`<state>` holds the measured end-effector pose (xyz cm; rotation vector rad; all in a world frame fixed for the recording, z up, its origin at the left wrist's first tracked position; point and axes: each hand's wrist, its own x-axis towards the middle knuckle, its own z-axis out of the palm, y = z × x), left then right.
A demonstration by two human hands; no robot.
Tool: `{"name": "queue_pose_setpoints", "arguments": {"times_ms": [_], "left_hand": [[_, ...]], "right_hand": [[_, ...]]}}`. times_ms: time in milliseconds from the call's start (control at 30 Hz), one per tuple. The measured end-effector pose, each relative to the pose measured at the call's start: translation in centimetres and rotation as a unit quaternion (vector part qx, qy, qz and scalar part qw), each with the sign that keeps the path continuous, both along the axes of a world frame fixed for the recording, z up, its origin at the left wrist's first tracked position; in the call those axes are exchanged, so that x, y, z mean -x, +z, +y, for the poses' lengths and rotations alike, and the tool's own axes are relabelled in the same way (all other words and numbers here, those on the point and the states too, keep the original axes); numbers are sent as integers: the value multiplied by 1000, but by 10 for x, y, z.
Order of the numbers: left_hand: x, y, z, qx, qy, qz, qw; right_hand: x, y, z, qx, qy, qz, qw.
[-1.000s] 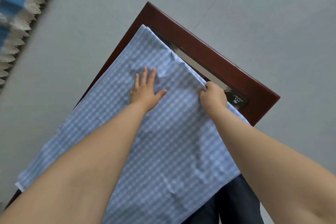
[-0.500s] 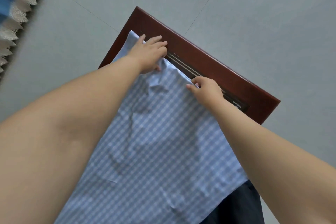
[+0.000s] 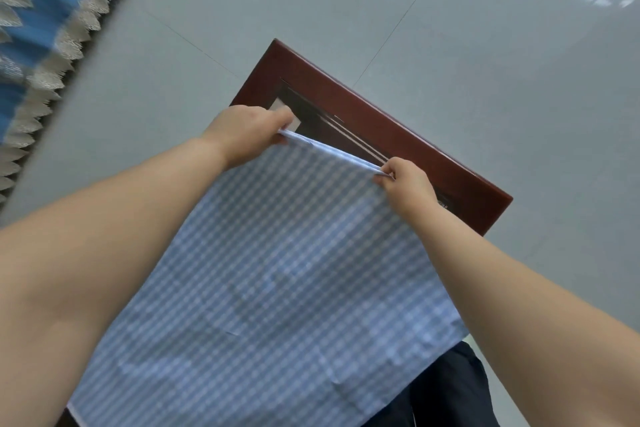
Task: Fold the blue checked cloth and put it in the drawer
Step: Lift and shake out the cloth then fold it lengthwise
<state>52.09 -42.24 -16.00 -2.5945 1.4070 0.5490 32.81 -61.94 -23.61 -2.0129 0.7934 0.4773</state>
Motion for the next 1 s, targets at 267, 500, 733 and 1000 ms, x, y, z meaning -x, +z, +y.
{"name": "queue_pose_setpoints", "arguments": {"times_ms": [267, 500, 733, 1000], "left_hand": [[51, 85, 34, -52, -178, -36, 982], [104, 190, 40, -54, -88, -90, 991], [172, 322, 5, 96, -126, -144, 977], [234, 433, -17, 42, 232, -37, 971]], "right_hand": [[40, 62, 4, 3, 19, -45, 999], [91, 150, 5, 23, 80, -88, 993], [118, 273, 19, -31, 221, -244, 944], [132, 383, 16, -70, 106, -313, 941]]}}
